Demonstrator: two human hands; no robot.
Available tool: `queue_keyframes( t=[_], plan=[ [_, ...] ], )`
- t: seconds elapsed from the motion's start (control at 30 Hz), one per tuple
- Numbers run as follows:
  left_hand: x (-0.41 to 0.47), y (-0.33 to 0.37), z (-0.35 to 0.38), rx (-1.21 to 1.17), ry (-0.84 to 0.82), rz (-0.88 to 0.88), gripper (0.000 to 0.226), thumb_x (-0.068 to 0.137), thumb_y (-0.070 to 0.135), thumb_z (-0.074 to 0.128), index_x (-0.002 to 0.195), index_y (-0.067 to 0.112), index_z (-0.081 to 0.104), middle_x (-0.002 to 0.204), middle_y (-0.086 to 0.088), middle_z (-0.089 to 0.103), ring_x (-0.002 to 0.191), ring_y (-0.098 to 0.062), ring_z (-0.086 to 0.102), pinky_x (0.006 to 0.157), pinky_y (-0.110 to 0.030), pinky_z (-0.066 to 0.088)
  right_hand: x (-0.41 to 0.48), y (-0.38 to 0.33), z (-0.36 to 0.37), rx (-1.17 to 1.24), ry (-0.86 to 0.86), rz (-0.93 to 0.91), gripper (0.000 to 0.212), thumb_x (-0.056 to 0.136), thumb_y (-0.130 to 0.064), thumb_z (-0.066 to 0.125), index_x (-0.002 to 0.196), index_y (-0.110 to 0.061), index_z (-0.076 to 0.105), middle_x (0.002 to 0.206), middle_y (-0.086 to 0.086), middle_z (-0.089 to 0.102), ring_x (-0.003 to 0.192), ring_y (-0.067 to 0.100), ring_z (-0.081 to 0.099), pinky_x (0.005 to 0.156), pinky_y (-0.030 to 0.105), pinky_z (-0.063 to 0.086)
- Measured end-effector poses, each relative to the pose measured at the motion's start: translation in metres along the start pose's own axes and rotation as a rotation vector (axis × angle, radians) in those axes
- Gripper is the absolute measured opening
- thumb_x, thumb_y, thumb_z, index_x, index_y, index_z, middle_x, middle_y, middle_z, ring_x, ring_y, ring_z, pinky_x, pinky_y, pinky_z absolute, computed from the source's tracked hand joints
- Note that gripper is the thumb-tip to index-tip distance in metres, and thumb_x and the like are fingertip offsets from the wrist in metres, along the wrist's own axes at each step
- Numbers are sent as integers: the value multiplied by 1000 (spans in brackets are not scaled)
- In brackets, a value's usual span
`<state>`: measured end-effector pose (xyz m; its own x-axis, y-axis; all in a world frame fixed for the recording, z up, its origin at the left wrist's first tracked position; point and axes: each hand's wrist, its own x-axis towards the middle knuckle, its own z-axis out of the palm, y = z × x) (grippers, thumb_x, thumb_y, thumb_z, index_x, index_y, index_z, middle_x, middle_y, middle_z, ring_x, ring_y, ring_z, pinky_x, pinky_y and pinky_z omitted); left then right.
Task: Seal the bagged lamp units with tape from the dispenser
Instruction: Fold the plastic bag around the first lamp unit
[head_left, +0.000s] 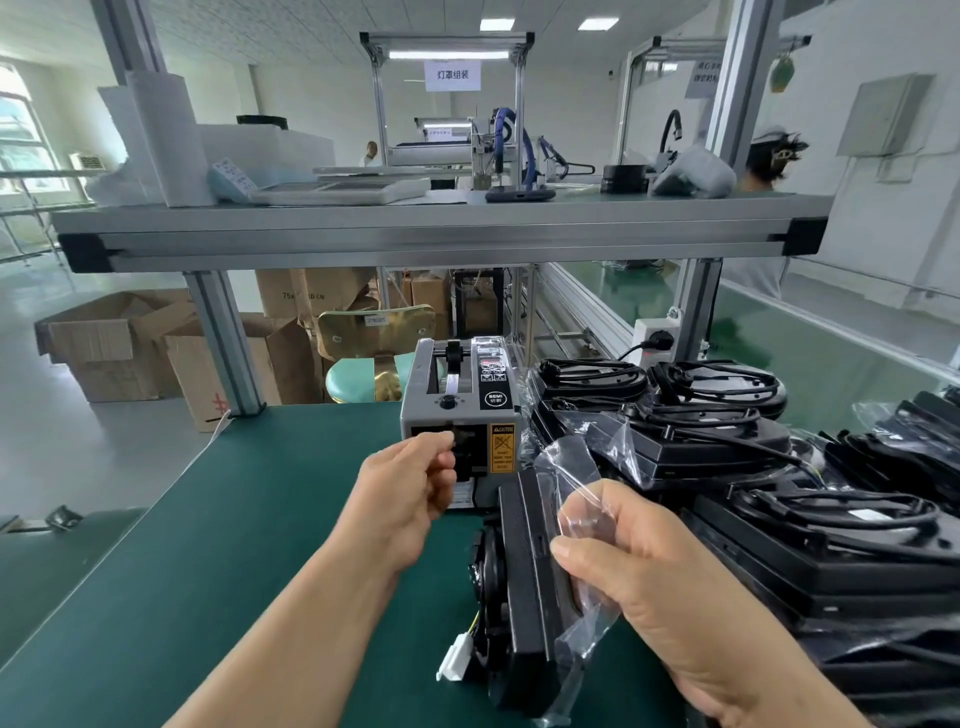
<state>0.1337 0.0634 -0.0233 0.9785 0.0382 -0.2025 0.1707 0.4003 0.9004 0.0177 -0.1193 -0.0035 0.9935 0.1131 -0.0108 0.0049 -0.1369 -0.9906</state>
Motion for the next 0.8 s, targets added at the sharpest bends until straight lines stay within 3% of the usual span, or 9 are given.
queue_keyframes(
  t=[0.13,0.2,0.33,0.43,0.6,0.8],
  plan=[
    [-58,30,-10,301,-540,37,13,75,25,75,65,22,67,67,1,56,56,-9,49,55,-17,45,3,0,2,38,-12,-6,17,90,-8,65,82,-21,60,71,-2,50,63,11,51,59,17,47],
    [-76,39,-7,489,-623,62,14,71,31,76,66,22,67,64,3,54,57,-8,46,56,-16,42,3,-1,5,43,-9,-20,15,90,-7,66,83,-19,60,76,3,53,67,15,53,64,24,49],
    [-85,45,0,726,-581,132,18,76,24,83,67,21,69,62,3,51,57,-7,38,54,-16,34,2,-2,7,9,-5,-34,9,90,-8,67,90,-14,61,75,5,57,67,18,55,70,39,52],
    [-85,46,2,798,-572,138,14,82,18,76,69,19,70,63,1,52,57,-8,37,52,-15,32,1,-3,9,2,5,-43,9,90,-6,67,90,-13,61,70,3,55,63,15,53,62,31,48],
    [-88,45,4,826,-566,125,11,82,15,75,71,16,71,61,7,59,52,-1,47,51,-9,37,2,1,10,20,28,-58,10,87,-11,71,93,-15,63,74,0,60,63,13,54,62,28,47],
    [-90,35,6,810,-421,200,13,81,15,76,69,13,71,62,5,61,55,-2,51,53,-10,40,4,2,12,42,17,-66,26,70,-28,68,94,-18,64,81,5,64,72,23,59,74,43,52]
  ],
)
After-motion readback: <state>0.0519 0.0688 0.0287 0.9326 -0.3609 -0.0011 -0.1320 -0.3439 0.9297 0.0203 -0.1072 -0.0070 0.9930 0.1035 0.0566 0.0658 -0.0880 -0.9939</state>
